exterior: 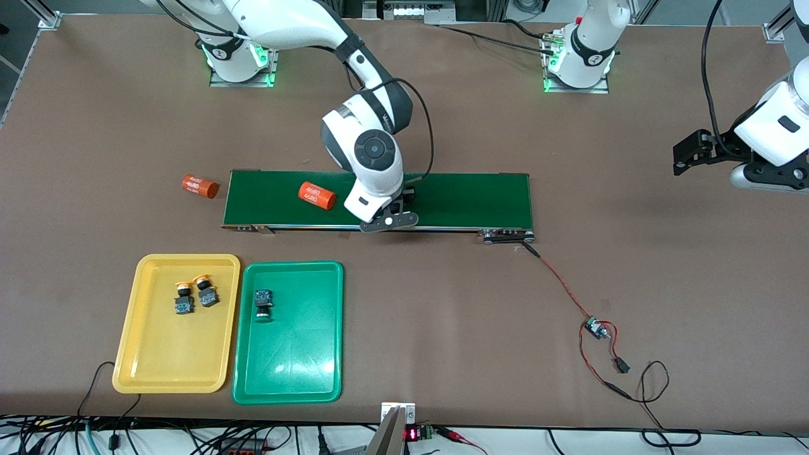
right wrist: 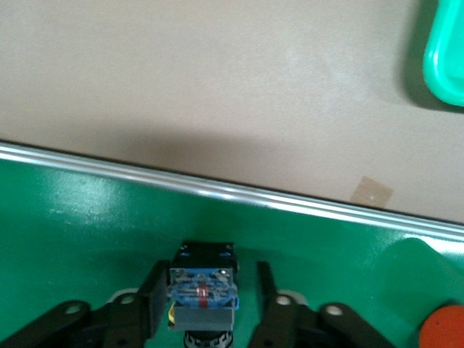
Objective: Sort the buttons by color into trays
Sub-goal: 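Lift the button with the right gripper and carry it toward the green tray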
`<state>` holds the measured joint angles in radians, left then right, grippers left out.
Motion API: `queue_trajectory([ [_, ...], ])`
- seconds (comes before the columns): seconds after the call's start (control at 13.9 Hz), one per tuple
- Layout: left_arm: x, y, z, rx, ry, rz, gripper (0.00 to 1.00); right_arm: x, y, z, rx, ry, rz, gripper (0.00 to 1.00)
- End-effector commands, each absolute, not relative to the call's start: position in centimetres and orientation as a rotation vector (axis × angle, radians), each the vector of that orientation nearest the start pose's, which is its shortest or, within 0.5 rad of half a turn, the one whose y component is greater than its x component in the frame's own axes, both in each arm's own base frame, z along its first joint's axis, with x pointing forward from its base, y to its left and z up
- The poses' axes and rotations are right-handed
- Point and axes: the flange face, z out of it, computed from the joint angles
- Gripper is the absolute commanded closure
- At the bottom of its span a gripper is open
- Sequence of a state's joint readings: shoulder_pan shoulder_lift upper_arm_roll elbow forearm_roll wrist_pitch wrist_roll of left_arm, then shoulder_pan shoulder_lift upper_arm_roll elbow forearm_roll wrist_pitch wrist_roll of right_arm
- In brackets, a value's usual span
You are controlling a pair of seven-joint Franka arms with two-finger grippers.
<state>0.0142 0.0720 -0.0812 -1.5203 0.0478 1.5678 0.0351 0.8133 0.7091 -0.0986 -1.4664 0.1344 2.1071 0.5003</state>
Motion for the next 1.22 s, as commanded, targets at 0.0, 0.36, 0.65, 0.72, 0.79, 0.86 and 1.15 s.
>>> queue_trajectory([
  [0.0,57.4,-3.2,61.1,-3.086,0.183,0.025,0.00,52.7,48.4,25.4,-3.109,-0.272,0.133,0.68],
  [0.36,57.4,-3.4,61.1,-3.086,0.188,0.025,0.00,53.3,48.9,27.7,-3.091,-0.277,0.092,0.93],
  [0.65,57.4,-3.4,61.1,-3.086,0.185,0.025,0.00,57.8,46.0,33.8,-3.086,-0.185,0.063,0.95],
  [0.72,57.4,-3.4,61.1,-3.086,0.188,0.025,0.00,59.3,44.6,35.2,-3.080,-0.144,0.049,0.95],
  [0.79,57.4,-3.5,61.1,-3.086,0.188,0.027,0.00,60.9,42.9,36.3,-3.073,-0.100,0.028,0.95],
  [0.86,57.4,-3.5,61.1,-3.086,0.190,0.027,0.00,62.6,40.9,37.1,-3.068,-0.053,0.002,0.95],
  [1.15,57.4,-3.5,61.1,-3.086,0.188,0.025,0.00,68.0,33.2,37.1,-3.047,0.122,-0.102,0.97],
])
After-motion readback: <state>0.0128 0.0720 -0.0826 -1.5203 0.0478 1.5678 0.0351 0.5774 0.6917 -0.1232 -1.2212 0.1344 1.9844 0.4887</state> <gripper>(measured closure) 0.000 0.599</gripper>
